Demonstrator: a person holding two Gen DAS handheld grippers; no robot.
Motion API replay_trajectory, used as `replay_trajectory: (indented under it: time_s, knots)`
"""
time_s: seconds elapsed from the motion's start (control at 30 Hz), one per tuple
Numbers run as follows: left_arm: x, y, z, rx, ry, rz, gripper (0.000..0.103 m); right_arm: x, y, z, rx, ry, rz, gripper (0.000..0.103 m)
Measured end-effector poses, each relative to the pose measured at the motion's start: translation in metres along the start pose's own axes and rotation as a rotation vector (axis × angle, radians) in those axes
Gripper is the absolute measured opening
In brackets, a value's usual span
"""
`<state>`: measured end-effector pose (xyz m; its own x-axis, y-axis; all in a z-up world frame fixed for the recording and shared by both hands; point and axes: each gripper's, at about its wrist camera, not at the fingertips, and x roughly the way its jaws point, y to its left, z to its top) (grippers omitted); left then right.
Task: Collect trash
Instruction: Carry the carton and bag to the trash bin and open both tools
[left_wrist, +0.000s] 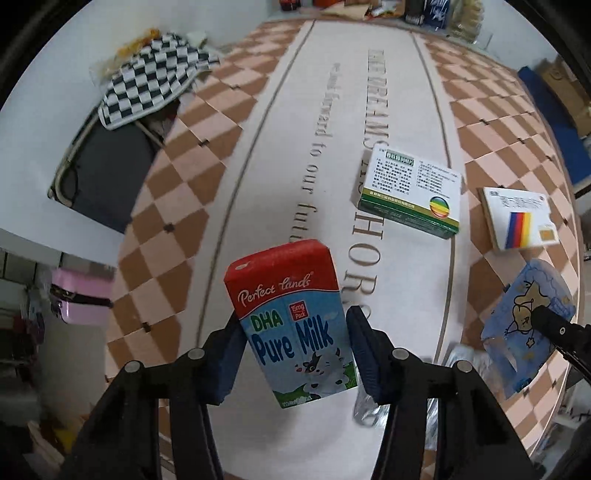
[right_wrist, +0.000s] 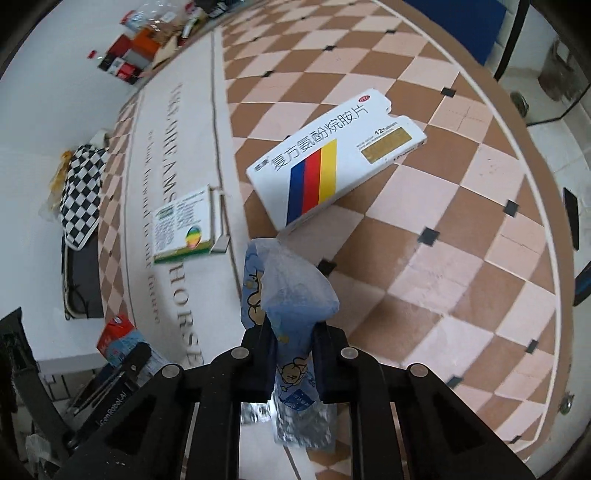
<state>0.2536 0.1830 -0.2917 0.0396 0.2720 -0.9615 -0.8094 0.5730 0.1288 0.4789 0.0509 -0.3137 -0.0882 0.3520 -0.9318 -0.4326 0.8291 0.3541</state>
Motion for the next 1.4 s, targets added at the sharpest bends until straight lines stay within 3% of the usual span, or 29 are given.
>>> replay_trajectory:
  time_s: [0.17, 0.37, 0.57, 0.73, 0.93, 1.13, 1.27, 1.4]
  knots:
    - [-0.03, 0.006, -0.012, 0.025, -0.076, -0.02, 0.05, -0.031, 0.007, -0.04, -0.057, -0.038, 0.011, 0.016]
    - [-0.076, 0.056, -0.068, 0.047, -0.169, -0.077, 0.05, -0.071, 0.018, -0.117, -0.095, -0.09, 0.023, 0.016]
    - [-0.108, 0.094, -0.138, 0.106, -0.225, -0.143, 0.05, -0.104, 0.031, -0.218, -0.09, -0.135, 0.023, 0.016]
    - [-0.11, 0.119, -0.193, 0.166, -0.216, -0.185, 0.05, -0.109, 0.03, -0.31, -0.061, -0.128, 0.012, 0.016]
    - [-0.075, 0.137, -0.256, 0.2, -0.094, -0.205, 0.05, -0.081, 0.011, -0.401, -0.035, -0.023, -0.017, 0.016]
    - [-0.018, 0.133, -0.314, 0.223, 0.038, -0.201, 0.05, -0.024, -0.02, -0.461, -0.021, 0.105, -0.066, 0.016]
    - [0.044, 0.121, -0.343, 0.226, 0.133, -0.21, 0.05, 0.03, -0.052, -0.486, 0.0, 0.173, -0.09, 0.016]
    - [0.129, 0.101, -0.361, 0.202, 0.244, -0.234, 0.05, 0.095, -0.089, -0.499, 0.038, 0.208, -0.115, 0.016]
